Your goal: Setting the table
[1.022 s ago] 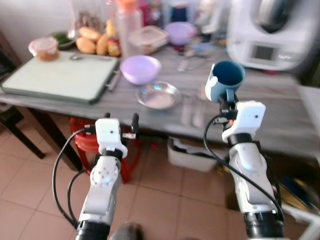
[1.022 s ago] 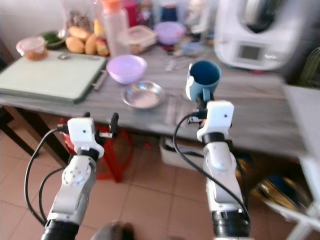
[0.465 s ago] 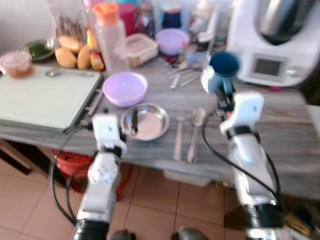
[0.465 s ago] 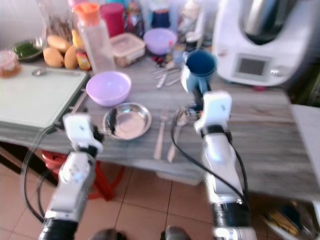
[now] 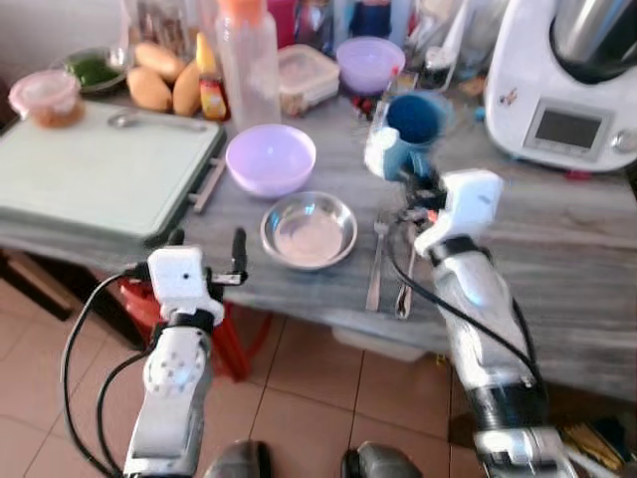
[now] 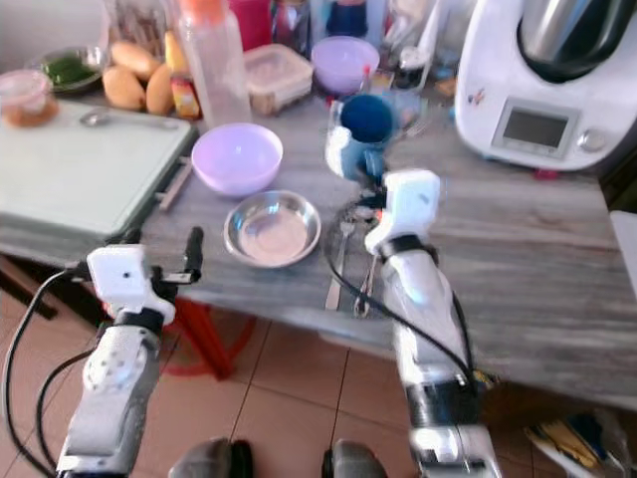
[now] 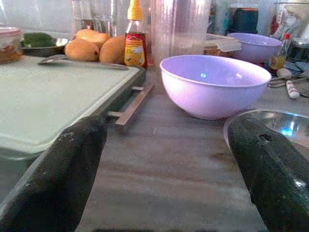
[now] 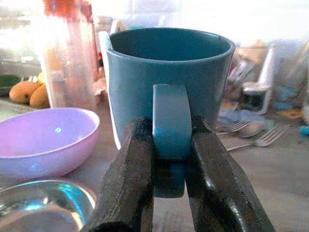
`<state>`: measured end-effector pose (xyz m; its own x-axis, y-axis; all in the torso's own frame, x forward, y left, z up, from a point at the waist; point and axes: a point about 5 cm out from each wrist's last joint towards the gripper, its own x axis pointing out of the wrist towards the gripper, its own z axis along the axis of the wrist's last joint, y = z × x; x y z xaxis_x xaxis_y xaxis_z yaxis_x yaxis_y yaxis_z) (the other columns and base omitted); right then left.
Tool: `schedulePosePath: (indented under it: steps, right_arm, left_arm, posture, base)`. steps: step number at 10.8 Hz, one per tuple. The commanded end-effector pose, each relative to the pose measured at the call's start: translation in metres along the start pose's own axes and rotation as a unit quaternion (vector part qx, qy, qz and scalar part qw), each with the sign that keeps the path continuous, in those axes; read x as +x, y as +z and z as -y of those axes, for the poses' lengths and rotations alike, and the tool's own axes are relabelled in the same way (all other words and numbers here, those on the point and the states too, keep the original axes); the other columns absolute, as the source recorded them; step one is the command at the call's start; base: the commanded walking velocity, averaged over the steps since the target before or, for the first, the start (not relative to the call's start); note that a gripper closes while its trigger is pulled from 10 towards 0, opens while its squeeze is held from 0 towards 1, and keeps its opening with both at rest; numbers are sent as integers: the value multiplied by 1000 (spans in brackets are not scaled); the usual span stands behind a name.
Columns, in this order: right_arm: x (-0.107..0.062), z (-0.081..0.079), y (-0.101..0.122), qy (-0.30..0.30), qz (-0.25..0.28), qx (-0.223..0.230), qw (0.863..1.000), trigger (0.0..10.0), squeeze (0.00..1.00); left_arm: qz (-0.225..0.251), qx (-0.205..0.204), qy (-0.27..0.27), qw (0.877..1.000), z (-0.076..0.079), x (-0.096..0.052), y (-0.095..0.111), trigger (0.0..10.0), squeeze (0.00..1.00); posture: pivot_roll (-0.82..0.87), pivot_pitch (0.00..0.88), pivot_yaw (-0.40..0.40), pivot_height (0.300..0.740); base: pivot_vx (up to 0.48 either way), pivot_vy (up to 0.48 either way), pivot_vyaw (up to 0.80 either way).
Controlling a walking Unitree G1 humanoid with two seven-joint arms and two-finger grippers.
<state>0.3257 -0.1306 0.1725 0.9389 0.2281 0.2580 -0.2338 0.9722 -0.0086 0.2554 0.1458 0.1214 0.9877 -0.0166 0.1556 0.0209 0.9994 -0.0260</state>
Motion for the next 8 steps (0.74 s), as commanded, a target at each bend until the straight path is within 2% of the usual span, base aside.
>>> schedulePosePath:
  steps: [1, 2, 5, 8]
  right_arm:
    - [3, 1, -4, 6, -8, 15, 1000, 10000, 0]
    - [6, 1, -9, 11, -20, 32, 999, 10000, 0]
    - [20, 1, -12, 48, -23, 7, 999, 10000, 0]
    - [28, 6, -20, 52, -34, 7, 998, 10000, 0]
  left_arm:
    - [-5, -1, -5, 1000, 0, -4, 0, 10000, 0]
    - [-8, -1, -5, 1000, 0, -5, -1, 10000, 0]
    - [-10, 2, -5, 1000, -2, -7, 3, 10000, 0]
    - [-15, -1, -9, 1000, 0, -9, 4, 10000, 0]
  posture:
    - [-16, 197, -7, 740]
    - [-14, 198, -5, 740]
    - [-2, 201, -5, 740]
    - [5, 210, -5, 740]
  base:
    - [0, 0, 0]
    - [0, 0, 0]
    - [0, 0, 0]
    - [0, 0, 0]
